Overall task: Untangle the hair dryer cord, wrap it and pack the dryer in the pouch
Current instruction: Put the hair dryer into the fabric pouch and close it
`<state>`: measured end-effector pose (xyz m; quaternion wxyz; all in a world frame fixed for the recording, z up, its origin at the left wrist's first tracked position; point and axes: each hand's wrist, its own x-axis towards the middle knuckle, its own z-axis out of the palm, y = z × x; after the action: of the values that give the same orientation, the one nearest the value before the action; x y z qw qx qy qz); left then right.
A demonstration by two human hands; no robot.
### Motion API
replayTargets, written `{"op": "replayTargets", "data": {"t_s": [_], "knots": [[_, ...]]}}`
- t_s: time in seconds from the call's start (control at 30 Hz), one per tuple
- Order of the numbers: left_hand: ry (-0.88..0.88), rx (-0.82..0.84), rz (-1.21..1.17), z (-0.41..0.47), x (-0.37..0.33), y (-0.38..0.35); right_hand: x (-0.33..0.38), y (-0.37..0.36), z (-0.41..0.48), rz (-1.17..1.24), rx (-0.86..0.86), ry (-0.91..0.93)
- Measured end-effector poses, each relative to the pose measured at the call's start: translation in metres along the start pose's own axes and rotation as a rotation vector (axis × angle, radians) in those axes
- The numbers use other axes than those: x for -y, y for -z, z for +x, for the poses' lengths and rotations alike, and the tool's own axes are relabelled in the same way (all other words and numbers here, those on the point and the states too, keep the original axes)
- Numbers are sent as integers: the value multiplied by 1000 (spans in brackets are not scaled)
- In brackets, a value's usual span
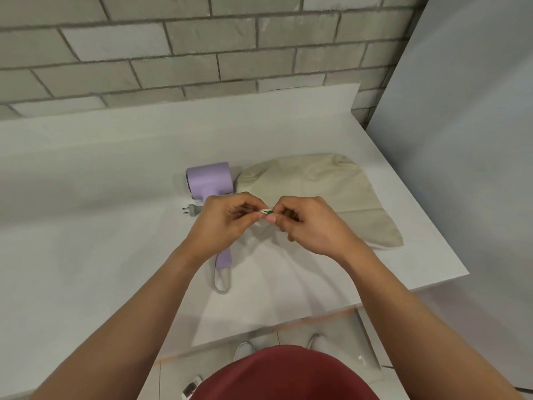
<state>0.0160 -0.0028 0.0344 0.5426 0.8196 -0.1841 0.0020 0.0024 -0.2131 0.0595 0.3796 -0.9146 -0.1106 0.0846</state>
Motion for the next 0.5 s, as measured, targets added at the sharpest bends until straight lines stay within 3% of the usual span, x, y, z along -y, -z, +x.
{"op": "replayTargets", "data": {"t_s": [0.2,0.4,0.5], "knots": [[57,-18,22,3,11,9,-24,7,-2,-6,2,-92],[-34,39,315,14,7,-2,-24,-4,-4,-193,-89,-64],[15,38,316,21,6,-2,-27,-3,-6,-245,-108,-82]]}}
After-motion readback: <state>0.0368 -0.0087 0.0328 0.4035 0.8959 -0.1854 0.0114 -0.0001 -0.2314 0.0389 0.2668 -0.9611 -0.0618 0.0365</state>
